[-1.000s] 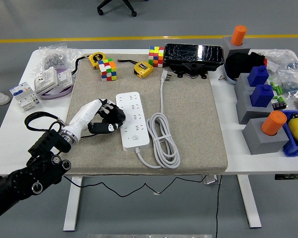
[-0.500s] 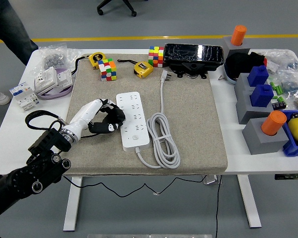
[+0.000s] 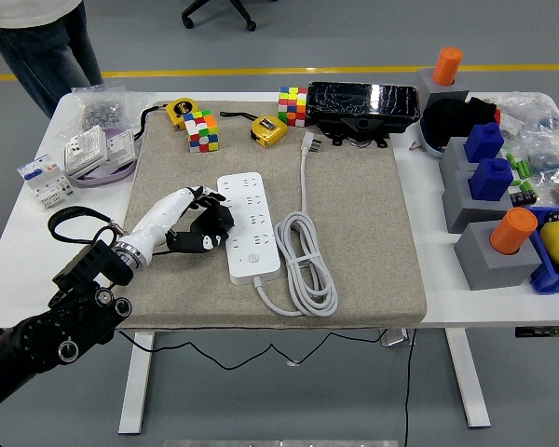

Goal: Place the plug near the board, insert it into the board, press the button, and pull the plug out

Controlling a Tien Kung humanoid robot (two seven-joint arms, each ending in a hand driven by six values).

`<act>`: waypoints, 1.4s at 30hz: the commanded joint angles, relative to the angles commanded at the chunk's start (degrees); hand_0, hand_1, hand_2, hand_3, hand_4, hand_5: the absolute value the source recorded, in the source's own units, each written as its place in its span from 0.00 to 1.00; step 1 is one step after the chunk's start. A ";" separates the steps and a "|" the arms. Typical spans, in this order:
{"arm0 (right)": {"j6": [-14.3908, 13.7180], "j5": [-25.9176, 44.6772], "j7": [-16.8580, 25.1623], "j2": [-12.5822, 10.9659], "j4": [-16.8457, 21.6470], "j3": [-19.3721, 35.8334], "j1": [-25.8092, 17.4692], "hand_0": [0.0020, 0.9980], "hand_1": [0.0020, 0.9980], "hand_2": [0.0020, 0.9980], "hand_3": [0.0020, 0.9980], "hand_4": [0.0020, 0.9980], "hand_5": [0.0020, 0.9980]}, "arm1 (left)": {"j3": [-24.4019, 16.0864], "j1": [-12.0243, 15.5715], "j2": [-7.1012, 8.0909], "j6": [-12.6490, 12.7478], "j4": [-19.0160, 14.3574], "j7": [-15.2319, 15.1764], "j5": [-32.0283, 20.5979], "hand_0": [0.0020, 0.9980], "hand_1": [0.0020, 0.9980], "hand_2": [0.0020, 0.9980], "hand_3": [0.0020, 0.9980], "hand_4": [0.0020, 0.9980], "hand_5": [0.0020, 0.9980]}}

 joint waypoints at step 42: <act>-0.03 -0.48 0.08 -0.18 0.44 -0.31 -0.02 0.55 0.65 0.67 0.57 0.92 0.43 | -1.05 13.82 6.00 11.89 -18.60 4.02 1.78 0.77 0.78 0.77 0.78 0.83 0.67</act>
